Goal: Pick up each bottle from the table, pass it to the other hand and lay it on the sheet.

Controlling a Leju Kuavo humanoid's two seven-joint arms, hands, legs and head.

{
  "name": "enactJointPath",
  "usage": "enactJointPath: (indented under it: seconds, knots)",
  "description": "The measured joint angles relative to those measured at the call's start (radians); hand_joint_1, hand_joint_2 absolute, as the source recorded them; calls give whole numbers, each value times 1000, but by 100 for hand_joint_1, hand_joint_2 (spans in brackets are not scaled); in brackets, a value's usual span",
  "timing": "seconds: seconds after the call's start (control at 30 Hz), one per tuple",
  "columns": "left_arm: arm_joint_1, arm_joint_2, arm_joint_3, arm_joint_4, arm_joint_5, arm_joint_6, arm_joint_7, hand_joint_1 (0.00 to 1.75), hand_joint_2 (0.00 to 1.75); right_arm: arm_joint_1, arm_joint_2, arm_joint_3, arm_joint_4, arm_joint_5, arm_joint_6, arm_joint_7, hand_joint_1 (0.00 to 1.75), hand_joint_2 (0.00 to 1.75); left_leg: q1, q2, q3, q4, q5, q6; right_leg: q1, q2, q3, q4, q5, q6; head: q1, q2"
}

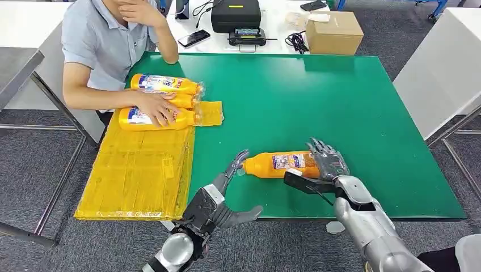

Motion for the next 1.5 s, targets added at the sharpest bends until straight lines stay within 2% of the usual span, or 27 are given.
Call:
enactJointPath:
  seconds: [0.67,0.7,0.73,0.77,1.0,1.33,1.5]
  knots:
    - [-5,-7,-21,6,-19,5,-1,0,175,-12,21,72,1,-20,-10,-7,0,175,0,0,0,0,0,0,0,0,0,0,0,0,0,0]
    - [-6,-7,-23,8,-19,5,-1,0,175,-14,23,76,1,-21,-5,-3,5,175,0,0,0,0,0,0,0,0,0,0,0,0,0,0]
    - [-8,-7,-23,10,-19,3,-1,0,175,-17,24,80,1,-25,5,1,141,175,0,0,0,0,0,0,0,0,0,0,0,0,0,0]
    - [-10,-7,-23,11,-19,-2,-1,0,175,-20,25,84,5,-34,21,3,175,175,0,0,0,0,0,0,0,0,0,0,0,0,0,0]
    - [-27,-14,-30,32,-1,-14,-4,0,175,-85,27,103,89,-119,136,-31,175,175,0,0,3,0,0,0,0,0,2,0,0,0,0,0]
    - [-37,-15,-44,49,10,-18,-11,0,175,-120,26,118,140,-131,151,-46,175,175,0,0,5,0,0,0,0,0,4,0,0,0,0,0]
    - [-50,-16,-49,61,16,-24,-18,0,175,-130,21,121,155,-193,179,-85,175,175,0,0,6,0,0,0,0,0,5,0,0,0,0,0]
